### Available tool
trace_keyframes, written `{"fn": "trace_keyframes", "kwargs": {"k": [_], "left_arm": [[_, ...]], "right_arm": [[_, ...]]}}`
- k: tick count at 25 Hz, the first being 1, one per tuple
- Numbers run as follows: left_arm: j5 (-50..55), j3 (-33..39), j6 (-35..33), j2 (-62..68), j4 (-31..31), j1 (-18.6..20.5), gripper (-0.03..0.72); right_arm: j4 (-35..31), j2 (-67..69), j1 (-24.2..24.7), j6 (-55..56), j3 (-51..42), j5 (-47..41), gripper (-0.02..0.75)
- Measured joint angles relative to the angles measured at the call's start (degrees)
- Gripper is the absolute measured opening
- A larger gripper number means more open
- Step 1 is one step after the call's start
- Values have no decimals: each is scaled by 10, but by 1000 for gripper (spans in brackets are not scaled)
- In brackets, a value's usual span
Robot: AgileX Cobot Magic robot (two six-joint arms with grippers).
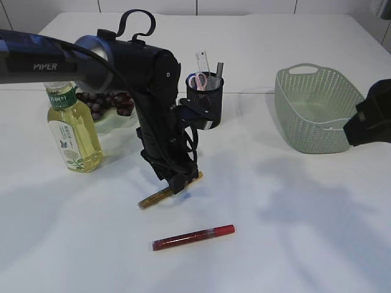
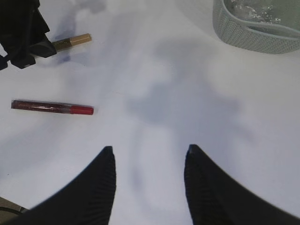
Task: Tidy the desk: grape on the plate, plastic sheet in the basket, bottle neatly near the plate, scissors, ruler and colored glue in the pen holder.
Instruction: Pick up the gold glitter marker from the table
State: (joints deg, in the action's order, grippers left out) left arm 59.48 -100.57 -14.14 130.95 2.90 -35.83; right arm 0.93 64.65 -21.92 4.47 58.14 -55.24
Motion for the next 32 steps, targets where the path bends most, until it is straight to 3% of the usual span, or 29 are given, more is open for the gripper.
{"fn": "trace_keyframes", "kwargs": {"k": [32], "left_arm": [[11,-6,0,20,-2,0,298]], "right_arm": [[0,0,0,0,0,0,385]]}}
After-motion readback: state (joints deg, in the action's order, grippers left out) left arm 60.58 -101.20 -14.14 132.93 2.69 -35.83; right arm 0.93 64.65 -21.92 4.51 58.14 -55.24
